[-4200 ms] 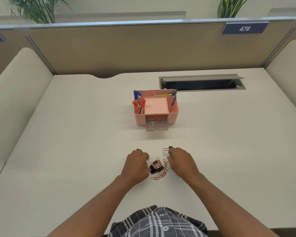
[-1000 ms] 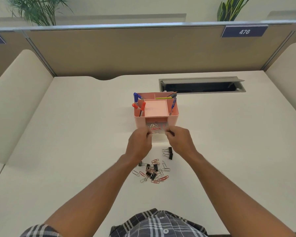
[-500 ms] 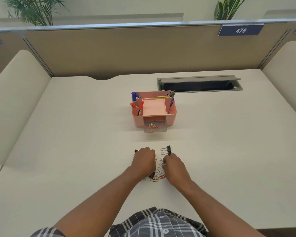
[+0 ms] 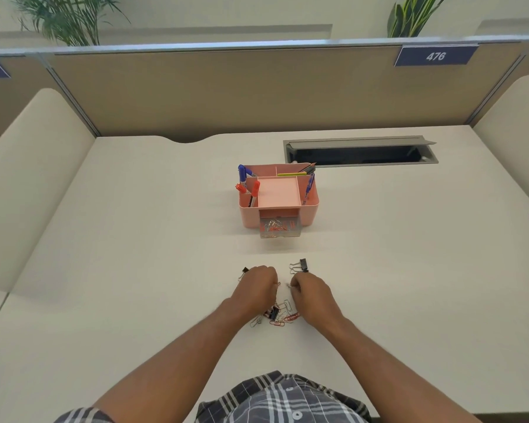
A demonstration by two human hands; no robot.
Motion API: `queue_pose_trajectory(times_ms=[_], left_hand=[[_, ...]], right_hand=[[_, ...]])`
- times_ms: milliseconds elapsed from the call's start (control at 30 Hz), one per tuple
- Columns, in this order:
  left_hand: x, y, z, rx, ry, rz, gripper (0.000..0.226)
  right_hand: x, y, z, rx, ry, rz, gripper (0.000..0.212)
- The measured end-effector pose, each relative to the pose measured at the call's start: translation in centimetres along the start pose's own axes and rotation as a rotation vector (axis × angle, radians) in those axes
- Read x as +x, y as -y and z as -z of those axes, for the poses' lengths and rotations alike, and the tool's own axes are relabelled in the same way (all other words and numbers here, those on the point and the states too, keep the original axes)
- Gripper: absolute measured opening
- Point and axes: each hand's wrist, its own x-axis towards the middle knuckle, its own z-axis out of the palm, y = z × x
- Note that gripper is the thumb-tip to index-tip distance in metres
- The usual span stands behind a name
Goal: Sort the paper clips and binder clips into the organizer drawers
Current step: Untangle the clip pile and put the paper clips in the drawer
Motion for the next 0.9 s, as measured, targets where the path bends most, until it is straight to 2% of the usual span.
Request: queue_pose_trajectory(times_ms=[133, 267, 400, 567, 800, 900], left_hand=[[0.3, 0.1, 1.0, -0.162, -0.122, 0.019, 0.02], [1.7, -0.5, 3.8, -0.303, -0.317, -0.016, 0.018], [3.7, -1.3, 6.8, -0.327, -0.429, -0.051, 0.018], [5.5, -1.7, 8.5, -0.286, -0.451, -0.019, 0.017], [5.3, -1.2, 8.2, -0.324, -0.441, -0.029, 0.017], [3.9, -0.2, 7.1, -0.363, -0.464, -0.051, 0.018]], right_hand=[[0.7, 0.3, 1.9, 0.068, -0.094, 0.038, 0.018], [2.8, 1.7, 4.8, 0.172, -0.215, 0.052, 0.018], [5.5, 3.5, 7.1, 0.192, -0.298, 0.116, 0.016], [8.3, 4.4, 7.7, 0.071, -0.274, 0.141, 0.017], [7.4, 4.6, 7.6, 0.094, -0.268, 0.169, 0.019], [5.2, 4.1, 6.0, 0.077, -0.153, 0.163, 0.016]])
